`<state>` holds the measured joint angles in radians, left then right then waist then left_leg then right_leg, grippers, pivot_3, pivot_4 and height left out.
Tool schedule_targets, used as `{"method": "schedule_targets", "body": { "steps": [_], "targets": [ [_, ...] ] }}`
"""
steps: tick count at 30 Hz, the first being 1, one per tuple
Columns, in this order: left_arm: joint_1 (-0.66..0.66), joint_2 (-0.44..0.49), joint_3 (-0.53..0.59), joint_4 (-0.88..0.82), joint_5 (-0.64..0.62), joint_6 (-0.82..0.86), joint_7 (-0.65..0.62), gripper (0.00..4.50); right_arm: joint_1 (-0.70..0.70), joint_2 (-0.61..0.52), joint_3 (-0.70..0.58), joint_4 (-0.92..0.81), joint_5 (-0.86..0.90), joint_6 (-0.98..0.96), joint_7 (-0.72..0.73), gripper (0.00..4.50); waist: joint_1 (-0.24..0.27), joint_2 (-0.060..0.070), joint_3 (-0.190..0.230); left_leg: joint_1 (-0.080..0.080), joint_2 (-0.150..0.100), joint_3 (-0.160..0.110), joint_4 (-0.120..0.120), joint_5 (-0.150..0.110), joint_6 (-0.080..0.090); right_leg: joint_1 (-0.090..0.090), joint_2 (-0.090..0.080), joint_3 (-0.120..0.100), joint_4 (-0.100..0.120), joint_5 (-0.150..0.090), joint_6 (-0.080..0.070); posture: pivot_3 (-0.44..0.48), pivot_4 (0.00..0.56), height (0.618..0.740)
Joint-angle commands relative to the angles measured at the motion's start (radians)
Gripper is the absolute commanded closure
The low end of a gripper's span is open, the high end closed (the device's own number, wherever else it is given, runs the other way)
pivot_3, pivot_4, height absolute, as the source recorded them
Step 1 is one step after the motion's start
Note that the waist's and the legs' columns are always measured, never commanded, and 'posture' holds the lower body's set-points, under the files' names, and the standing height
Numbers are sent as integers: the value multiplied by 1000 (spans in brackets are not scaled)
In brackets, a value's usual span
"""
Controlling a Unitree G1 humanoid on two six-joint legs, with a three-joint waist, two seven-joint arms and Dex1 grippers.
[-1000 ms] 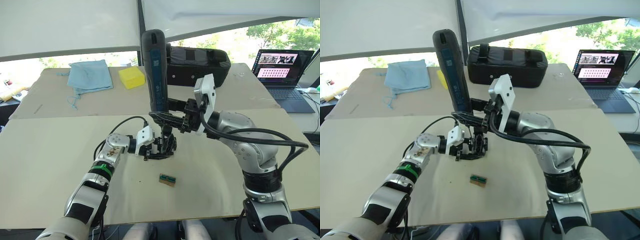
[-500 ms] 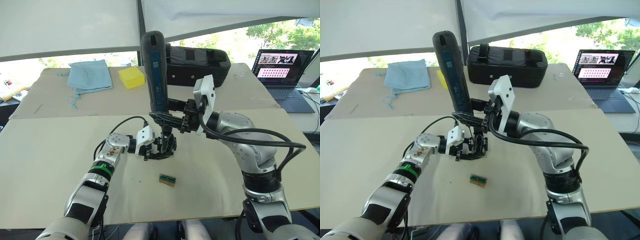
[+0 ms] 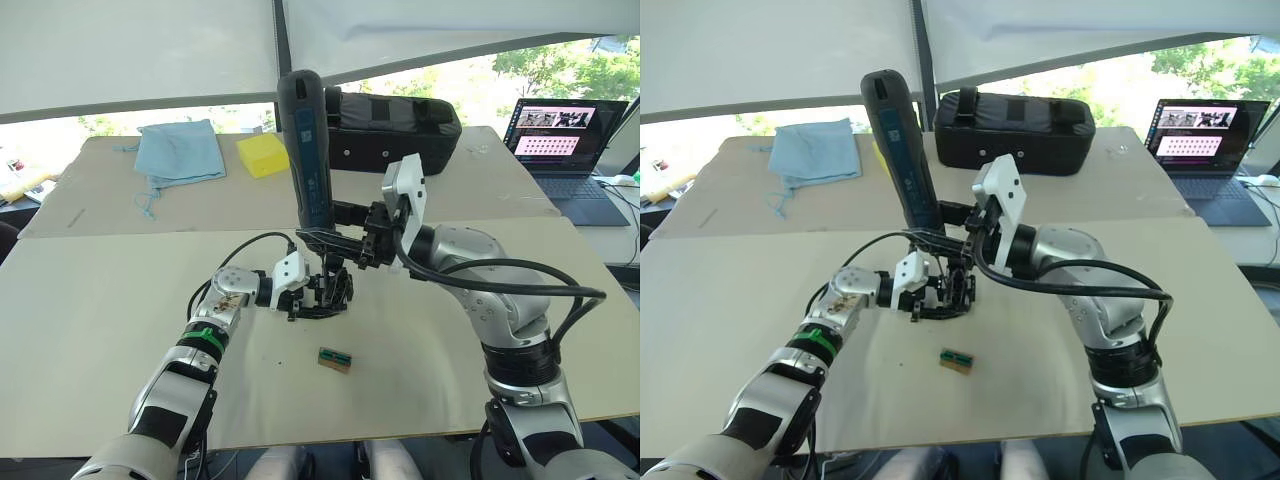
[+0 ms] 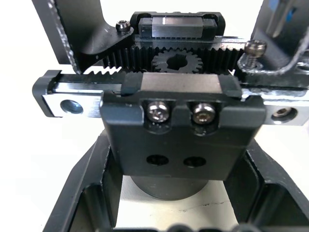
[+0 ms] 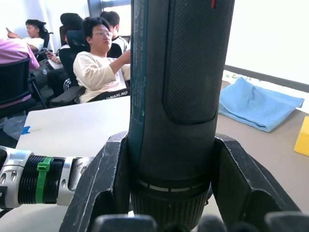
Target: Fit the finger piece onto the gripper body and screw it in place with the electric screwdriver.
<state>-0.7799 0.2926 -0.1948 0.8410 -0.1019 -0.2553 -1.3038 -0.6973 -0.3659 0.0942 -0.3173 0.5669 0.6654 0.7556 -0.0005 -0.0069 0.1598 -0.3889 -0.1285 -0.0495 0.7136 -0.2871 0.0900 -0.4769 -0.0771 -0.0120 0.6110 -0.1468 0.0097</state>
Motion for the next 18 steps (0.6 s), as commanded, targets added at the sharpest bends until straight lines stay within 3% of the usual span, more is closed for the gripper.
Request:
{"method": "schedule_targets", "body": {
  "steps": [1, 18],
  "targets": [
    [-21, 2, 16, -34, -9, -2, -1, 2190, -10, 3, -19, -26, 1, -52, 7, 2582, 0, 0, 0, 0, 0, 0, 0, 0, 0, 0, 0, 0, 0, 0, 0, 0, 150, 740],
    [-24, 2, 18, -29, -9, -5, -2, 2190, -21, -9, -30, -22, 1, -48, 9, 2582, 0, 0, 0, 0, 0, 0, 0, 0, 0, 0, 0, 0, 0, 0, 0, 0, 150, 740]
  ]
}}
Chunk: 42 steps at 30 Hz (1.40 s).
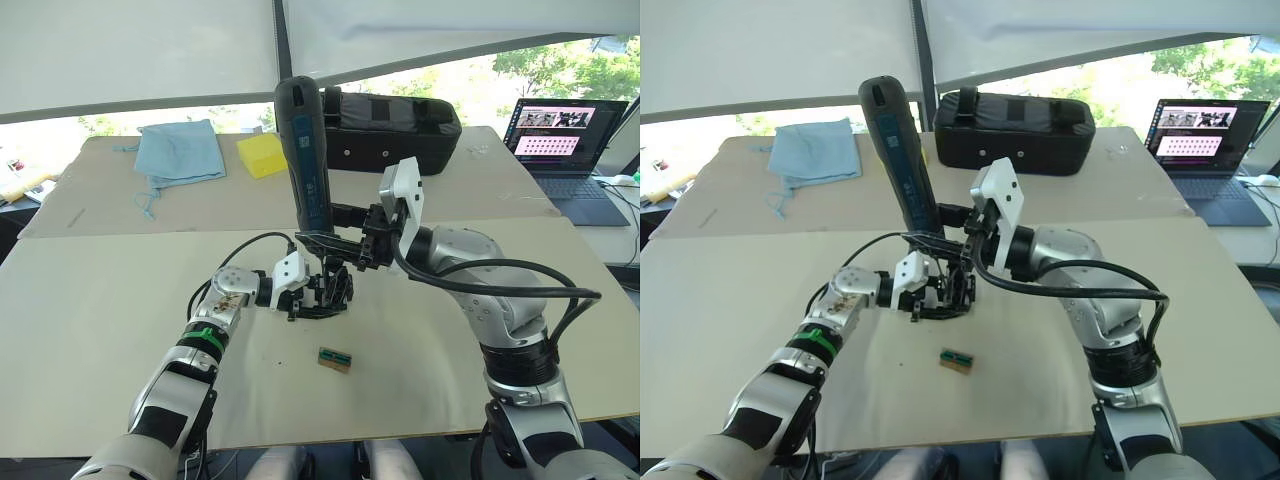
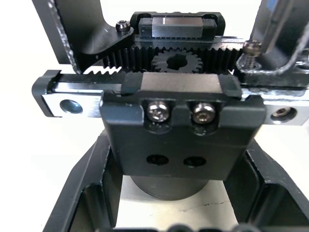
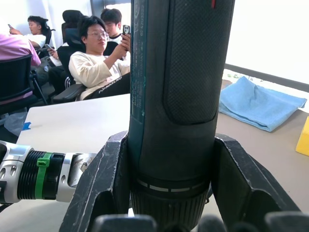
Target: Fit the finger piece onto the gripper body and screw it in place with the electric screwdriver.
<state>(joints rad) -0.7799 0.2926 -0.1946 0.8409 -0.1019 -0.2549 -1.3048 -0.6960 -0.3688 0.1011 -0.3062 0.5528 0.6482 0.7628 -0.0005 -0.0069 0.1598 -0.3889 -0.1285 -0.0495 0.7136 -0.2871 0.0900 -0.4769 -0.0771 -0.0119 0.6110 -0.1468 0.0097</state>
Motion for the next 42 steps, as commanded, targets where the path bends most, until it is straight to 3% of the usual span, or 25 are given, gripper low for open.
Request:
{"method": "schedule_targets", "body": {
  "steps": [1, 42],
  "targets": [
    [-25, 2, 18, -28, -9, -5, -1, 2190, -22, -8, -38, -34, 16, -30, 2, 2582, 0, 0, 0, 0, 0, 0, 0, 0, 0, 0, 0, 0, 0, 0, 0, 0, 150, 740],
    [-32, 1, 20, -29, -9, -4, 2, 2190, -24, -20, -42, -45, 50, -10, -24, 2582, 0, 0, 0, 0, 0, 0, 0, 0, 0, 0, 0, 0, 0, 0, 0, 0, 150, 740]
  ]
}}
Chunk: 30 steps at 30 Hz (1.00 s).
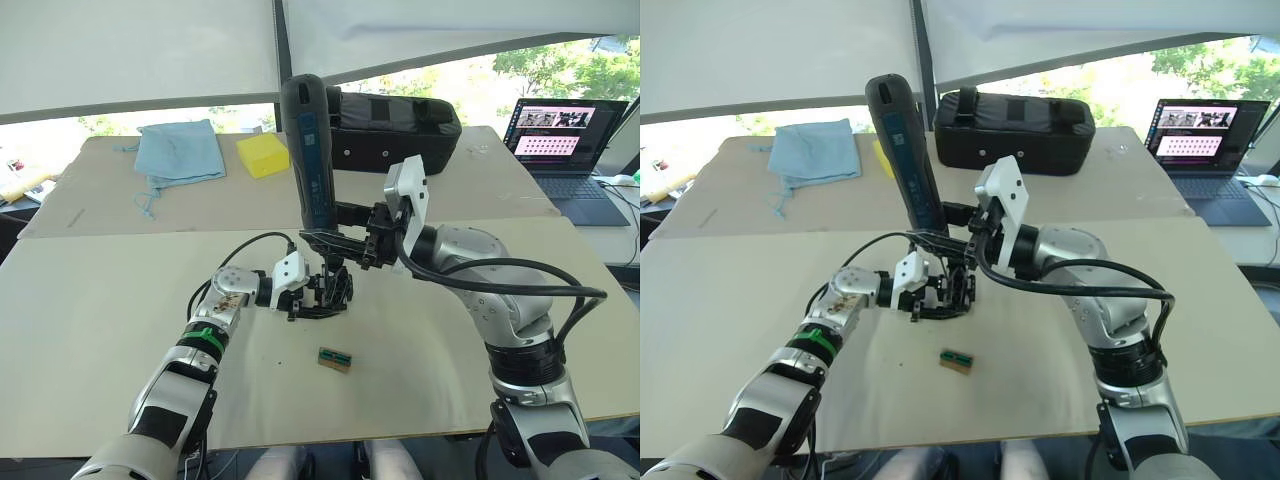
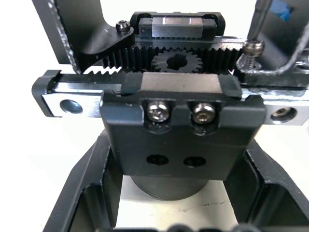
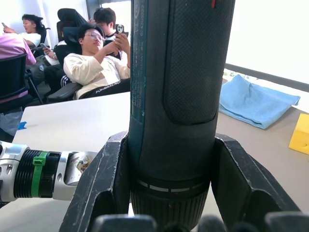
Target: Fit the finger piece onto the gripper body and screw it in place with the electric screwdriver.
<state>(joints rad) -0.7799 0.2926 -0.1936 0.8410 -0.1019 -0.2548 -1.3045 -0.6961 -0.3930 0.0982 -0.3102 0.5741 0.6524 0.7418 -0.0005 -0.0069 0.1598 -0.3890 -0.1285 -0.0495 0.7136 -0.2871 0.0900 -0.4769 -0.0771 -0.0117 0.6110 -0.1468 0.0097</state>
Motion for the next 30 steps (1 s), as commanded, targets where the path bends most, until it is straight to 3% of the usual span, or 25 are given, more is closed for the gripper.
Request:
{"method": "schedule_targets", "body": {
  "steps": [1, 30],
  "targets": [
    [-32, 1, 19, -29, -9, -4, 2, 2190, -23, 5, -39, -40, 29, -13, -3, 2582, 0, 0, 0, 0, 0, 0, 0, 0, 0, 0, 0, 0, 0, 0, 0, 0, 150, 740],
    [-49, 1, 25, -5, -5, -10, 15, 2190, 12, 0, -24, -49, 16, -8, 1, 2582, 0, 0, 0, 0, 0, 0, 0, 0, 0, 0, 0, 0, 0, 0, 0, 0, 150, 740]
  ]
}}
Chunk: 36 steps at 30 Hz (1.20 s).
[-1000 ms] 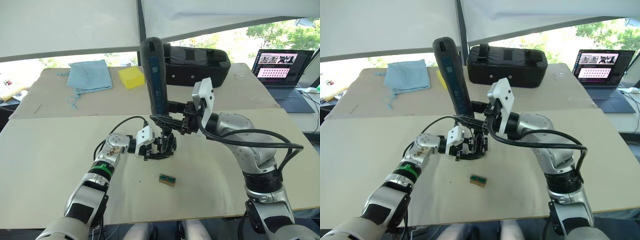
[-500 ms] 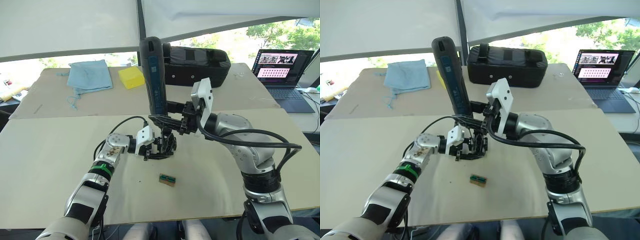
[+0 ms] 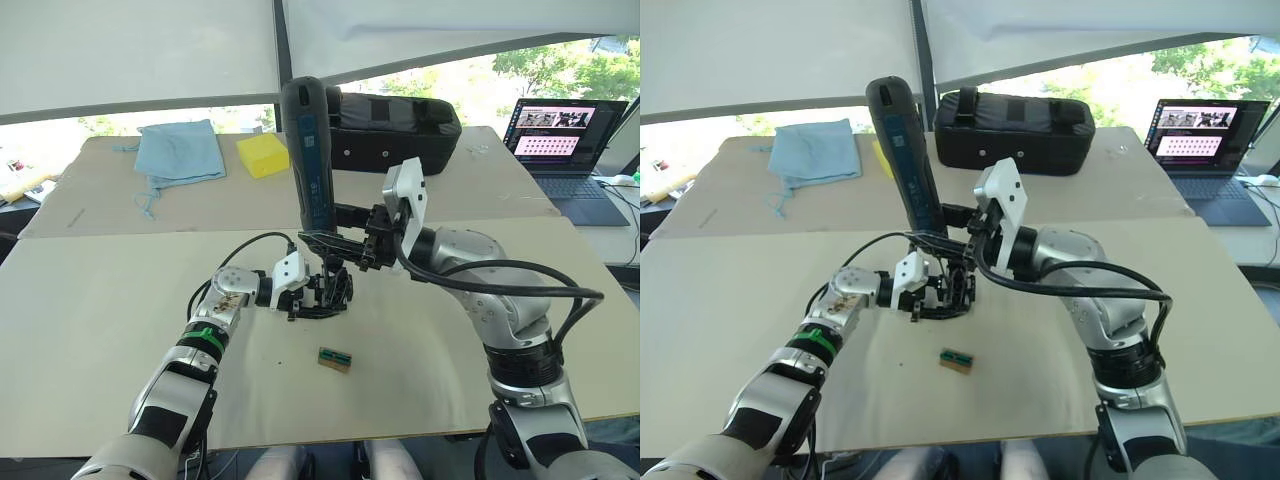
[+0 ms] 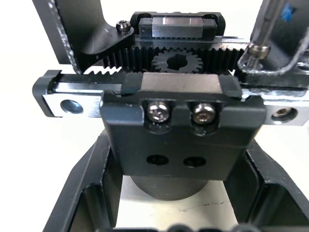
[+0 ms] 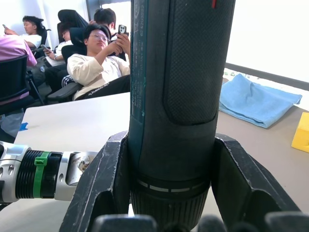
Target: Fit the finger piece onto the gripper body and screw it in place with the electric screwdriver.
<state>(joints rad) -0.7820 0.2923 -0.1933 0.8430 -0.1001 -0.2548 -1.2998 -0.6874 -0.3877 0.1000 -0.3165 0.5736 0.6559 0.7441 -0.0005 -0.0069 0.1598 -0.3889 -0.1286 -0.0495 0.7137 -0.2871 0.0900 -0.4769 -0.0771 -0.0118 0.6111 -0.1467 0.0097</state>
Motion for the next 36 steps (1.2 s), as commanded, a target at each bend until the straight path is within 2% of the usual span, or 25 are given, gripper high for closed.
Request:
{"method": "schedule_targets", "body": {
  "steps": [1, 11, 18, 24, 36],
  "targets": [
    [-49, 1, 25, -5, -7, -10, 11, 2190, 4, -4, -25, -41, 13, -17, -2, 2582, 0, 0, 0, 0, 0, 0, 0, 0, 0, 0, 0, 0, 0, 0, 0, 0, 150, 740],
    [-57, -5, 26, 14, -2, -20, 13, 2190, 88, 33, 7, 5, -5, -117, 36, 2582, 1, 0, 0, 2, 0, 0, 0, 0, 0, 2, 0, 0, 0, 0, 0, 0, 150, 740],
    [-65, -9, 28, 31, 4, -28, 13, 2190, 95, -55, 97, 162, -135, -183, 131, 2582, 2, 0, -3, 7, 0, 0, 0, 0, 0, 7, 0, -1, 0, 0, 0, 0, 150, 740],
    [-73, -11, 30, 48, 9, -38, 15, 2190, 68, -95, 141, 218, -136, -125, 177, 2582, 5, -2, -3, 19, 1, 0, -1, -1, 1, 19, 0, 0, -2, 0, 1, 0, 150, 740],
    [-68, -6, 31, 43, 13, -43, 13, 2190, 61, -97, 134, 255, -134, -107, 181, 2582, 8, -3, -6, 19, 1, 0, -1, -1, 1, 19, 0, 1, -2, 0, 0, 0, 150, 740]
  ]
}}
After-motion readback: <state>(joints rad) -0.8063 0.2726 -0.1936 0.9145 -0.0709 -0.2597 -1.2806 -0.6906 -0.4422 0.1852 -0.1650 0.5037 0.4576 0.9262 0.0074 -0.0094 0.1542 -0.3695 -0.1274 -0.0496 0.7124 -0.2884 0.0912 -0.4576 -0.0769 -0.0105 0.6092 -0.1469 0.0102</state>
